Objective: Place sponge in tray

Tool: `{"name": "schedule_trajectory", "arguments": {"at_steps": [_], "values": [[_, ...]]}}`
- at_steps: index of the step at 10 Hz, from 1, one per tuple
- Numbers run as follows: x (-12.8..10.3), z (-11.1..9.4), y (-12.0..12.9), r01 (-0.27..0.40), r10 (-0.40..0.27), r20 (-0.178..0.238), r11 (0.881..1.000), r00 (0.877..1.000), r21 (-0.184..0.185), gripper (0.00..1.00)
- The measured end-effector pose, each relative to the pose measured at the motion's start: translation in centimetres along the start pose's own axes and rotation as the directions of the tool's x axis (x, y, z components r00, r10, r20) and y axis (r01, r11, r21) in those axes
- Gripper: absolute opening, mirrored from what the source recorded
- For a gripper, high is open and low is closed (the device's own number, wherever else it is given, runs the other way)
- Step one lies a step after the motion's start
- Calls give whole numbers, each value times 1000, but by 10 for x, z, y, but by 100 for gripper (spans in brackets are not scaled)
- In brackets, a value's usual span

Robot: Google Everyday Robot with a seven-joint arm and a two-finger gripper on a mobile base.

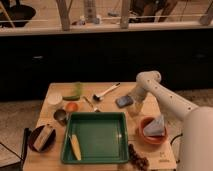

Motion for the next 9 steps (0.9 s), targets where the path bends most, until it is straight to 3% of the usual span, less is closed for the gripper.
{"name": "schedule_trajectory", "arguments": {"at_steps": [9], "values": [[-1,2,7,41,-41,-9,999,999,-19,80]]}}
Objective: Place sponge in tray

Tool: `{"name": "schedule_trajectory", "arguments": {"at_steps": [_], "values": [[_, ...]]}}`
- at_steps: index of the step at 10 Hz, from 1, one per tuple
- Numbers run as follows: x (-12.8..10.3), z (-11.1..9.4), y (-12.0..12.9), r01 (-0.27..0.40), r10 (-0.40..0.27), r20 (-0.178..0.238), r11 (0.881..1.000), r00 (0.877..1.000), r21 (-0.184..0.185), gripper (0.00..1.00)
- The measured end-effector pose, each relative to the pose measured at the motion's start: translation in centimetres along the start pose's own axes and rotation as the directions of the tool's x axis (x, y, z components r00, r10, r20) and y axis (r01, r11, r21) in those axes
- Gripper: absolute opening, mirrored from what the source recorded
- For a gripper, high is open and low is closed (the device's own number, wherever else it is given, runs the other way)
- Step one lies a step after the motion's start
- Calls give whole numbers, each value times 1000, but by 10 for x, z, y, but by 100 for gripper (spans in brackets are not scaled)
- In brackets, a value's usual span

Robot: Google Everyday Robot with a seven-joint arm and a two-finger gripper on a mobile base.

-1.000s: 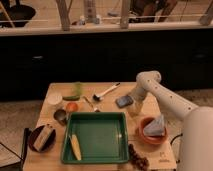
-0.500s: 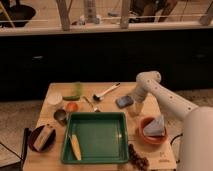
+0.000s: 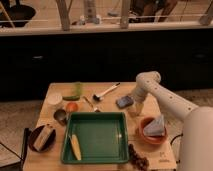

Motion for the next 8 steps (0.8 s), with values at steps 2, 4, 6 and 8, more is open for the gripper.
{"name": "schedule_trajectory", "arguments": {"at_steps": [2,4,6,8], "values": [[0,0,1,9,-9,-3,1000,1000,-3,80],[0,0,3,17,-17,-4,1000,1000,-6,80],[-2,-8,-1,26,-26,-10,1000,1000,-6,80],[-7,-12,-8,40,-40,-14,999,999,-9,80]]}}
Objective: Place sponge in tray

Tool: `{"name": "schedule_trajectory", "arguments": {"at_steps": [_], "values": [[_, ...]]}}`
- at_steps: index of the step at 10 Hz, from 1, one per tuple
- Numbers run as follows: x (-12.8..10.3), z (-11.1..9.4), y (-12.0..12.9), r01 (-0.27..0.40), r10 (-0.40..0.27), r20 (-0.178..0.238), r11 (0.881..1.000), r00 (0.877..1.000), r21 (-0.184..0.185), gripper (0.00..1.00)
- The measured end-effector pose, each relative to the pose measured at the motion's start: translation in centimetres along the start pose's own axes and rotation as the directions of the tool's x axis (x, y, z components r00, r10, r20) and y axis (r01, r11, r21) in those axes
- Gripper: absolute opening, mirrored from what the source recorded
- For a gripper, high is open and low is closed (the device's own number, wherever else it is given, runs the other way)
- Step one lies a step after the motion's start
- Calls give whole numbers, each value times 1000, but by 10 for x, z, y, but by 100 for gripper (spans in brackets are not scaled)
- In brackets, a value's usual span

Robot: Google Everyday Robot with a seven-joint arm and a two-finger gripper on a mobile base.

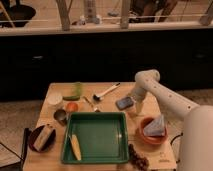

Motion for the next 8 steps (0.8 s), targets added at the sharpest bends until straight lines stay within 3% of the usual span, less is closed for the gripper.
{"name": "schedule_trajectory", "arguments": {"at_steps": [6,8], "values": [[-12,-1,-15,43,-44,-15,999,999,-28,78],[-14,4,-16,52,-53,-12,998,999,-45,61]]}}
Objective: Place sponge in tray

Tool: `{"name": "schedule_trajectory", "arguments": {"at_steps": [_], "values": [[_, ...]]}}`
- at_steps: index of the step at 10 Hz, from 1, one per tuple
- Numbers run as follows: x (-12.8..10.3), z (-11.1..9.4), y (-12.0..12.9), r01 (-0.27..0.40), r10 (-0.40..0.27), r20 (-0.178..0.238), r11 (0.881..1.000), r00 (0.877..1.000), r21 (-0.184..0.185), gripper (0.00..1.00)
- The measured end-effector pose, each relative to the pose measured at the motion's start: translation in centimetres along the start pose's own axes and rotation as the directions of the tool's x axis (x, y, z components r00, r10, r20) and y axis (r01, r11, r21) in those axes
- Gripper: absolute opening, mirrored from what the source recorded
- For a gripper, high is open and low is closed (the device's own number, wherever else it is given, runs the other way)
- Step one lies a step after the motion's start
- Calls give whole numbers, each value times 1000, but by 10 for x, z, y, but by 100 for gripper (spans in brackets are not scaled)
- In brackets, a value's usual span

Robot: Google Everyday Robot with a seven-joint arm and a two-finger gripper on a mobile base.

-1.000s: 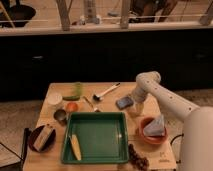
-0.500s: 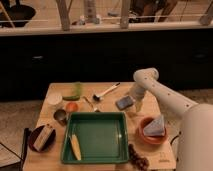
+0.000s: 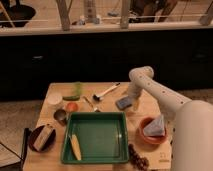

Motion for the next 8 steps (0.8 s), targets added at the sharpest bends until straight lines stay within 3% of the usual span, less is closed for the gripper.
{"name": "schedule_trajectory", "arguments": {"at_steps": [3,4,6,8], "values": [[-2,19,-1,4,-4,16,999,1000,-43,31],[-2,21,-2,3,-2,18,999,1000,-46,24],[-4,18,-2,9,-8,18,999,1000,-46,2],[-4,18,-2,10,-10,18,999,1000,-50,0]]}}
